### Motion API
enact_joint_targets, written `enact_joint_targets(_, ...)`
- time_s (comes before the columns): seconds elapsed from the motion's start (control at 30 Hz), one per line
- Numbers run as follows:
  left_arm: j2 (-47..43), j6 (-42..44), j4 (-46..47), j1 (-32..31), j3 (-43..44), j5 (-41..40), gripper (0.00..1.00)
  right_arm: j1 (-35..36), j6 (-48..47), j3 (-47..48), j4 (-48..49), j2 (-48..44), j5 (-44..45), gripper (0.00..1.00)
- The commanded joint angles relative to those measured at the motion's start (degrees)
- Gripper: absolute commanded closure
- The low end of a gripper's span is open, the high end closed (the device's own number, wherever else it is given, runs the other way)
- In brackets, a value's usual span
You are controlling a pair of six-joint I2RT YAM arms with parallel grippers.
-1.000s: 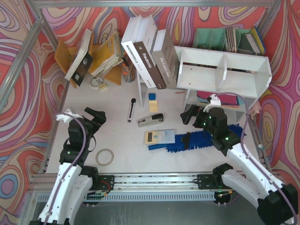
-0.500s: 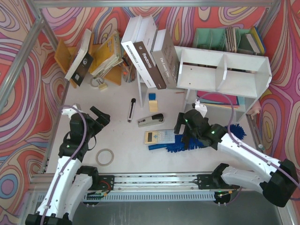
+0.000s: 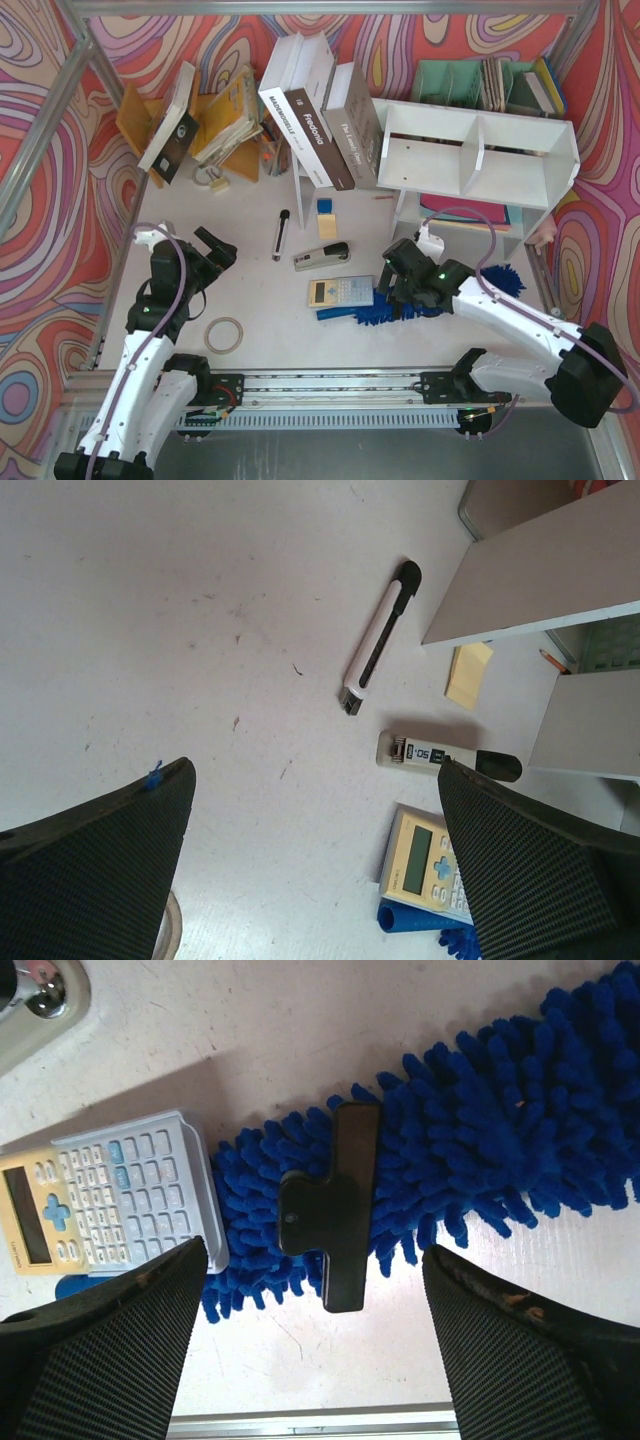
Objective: Dust the bookshelf with a duster
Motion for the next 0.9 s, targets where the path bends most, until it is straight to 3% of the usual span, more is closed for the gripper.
enact_joint_targets(0.0,0.0,0.5,0.2,-0.1,-0.8,0.7,0.02,0.4,2.0,0.7,-1.9,1.8,-0.6,0.22)
enact_joint_targets(0.87,1.0,0.6,1.3,-0.1,-1.1,1.5,0.02,0.4,1.9,-1.5,2.2,7.5,-1.4,0.42)
